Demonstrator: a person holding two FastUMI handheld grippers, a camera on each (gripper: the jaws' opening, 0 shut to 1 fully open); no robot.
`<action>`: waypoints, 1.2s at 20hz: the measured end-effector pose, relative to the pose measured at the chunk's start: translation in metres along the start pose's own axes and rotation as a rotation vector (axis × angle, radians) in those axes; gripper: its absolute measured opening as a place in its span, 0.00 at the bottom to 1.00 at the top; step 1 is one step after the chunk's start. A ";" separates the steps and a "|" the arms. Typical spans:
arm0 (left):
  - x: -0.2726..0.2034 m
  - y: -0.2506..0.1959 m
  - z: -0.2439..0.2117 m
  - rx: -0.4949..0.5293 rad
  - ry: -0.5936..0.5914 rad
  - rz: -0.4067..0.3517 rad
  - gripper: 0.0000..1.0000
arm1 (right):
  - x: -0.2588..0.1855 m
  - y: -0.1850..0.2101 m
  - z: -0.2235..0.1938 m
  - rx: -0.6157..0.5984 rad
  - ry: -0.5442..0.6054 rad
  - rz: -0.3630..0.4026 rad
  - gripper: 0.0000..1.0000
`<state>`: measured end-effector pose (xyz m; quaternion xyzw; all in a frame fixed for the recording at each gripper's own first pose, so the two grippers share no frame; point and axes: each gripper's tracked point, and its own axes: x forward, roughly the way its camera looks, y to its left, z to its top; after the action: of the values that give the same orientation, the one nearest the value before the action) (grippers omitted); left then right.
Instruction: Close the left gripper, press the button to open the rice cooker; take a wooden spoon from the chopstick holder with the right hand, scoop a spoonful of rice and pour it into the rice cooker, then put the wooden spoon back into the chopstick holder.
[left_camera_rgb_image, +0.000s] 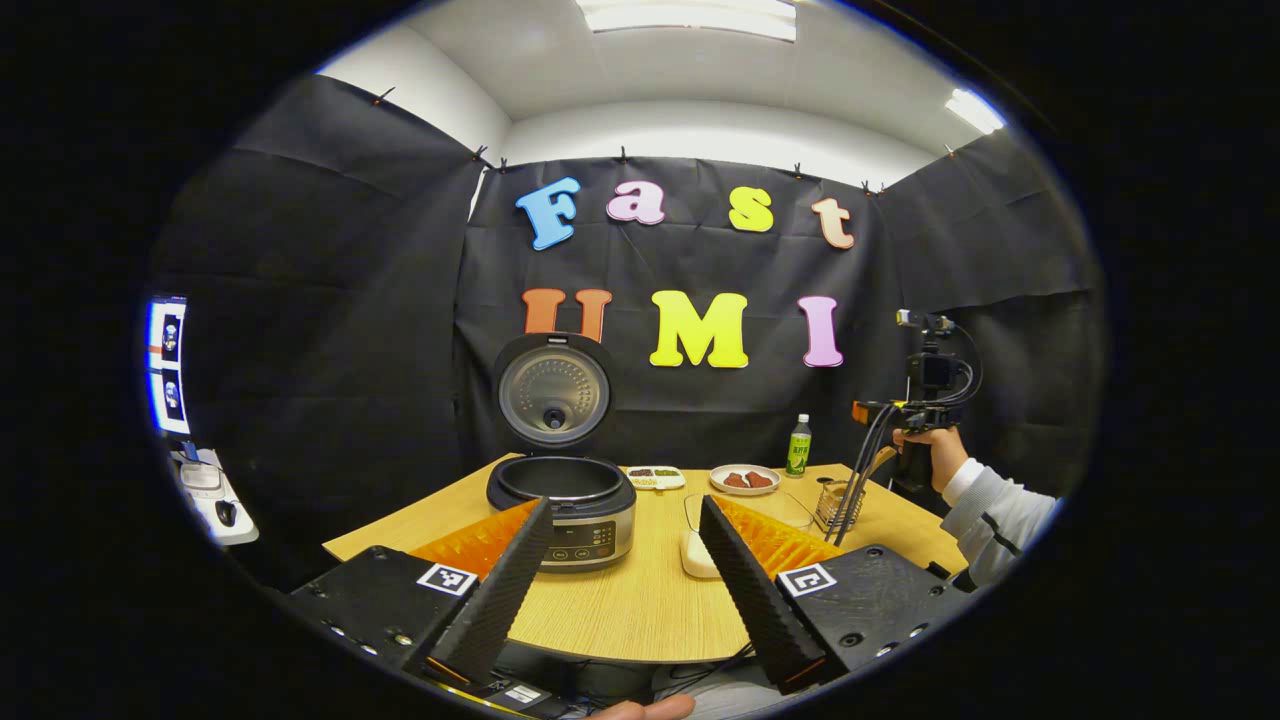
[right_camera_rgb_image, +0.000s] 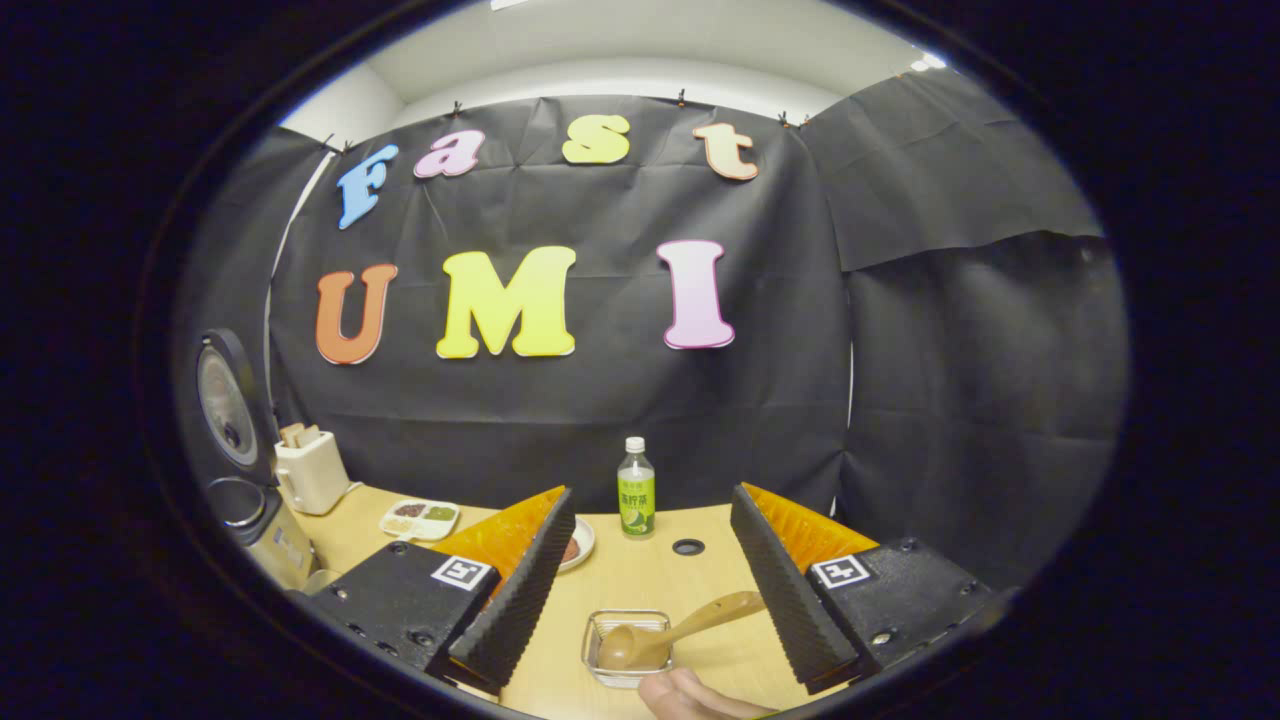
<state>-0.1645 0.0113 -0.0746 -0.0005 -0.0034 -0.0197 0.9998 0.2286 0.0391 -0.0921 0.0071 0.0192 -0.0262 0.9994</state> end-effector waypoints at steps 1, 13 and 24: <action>0.003 0.001 0.001 0.008 -0.002 0.008 0.95 | -0.010 0.001 0.009 0.001 -0.008 -0.002 0.94; 0.122 0.025 0.045 0.110 0.084 0.044 0.96 | -0.131 0.015 0.058 0.045 -0.079 0.069 1.00; 0.237 0.055 0.151 0.091 -0.153 0.133 0.95 | -0.149 0.019 0.021 0.162 -0.035 0.140 1.00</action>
<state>0.0733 0.0570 0.0778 0.0429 -0.0807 0.0471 0.9947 0.0817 0.0653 -0.0647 0.0890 -0.0010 0.0422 0.9951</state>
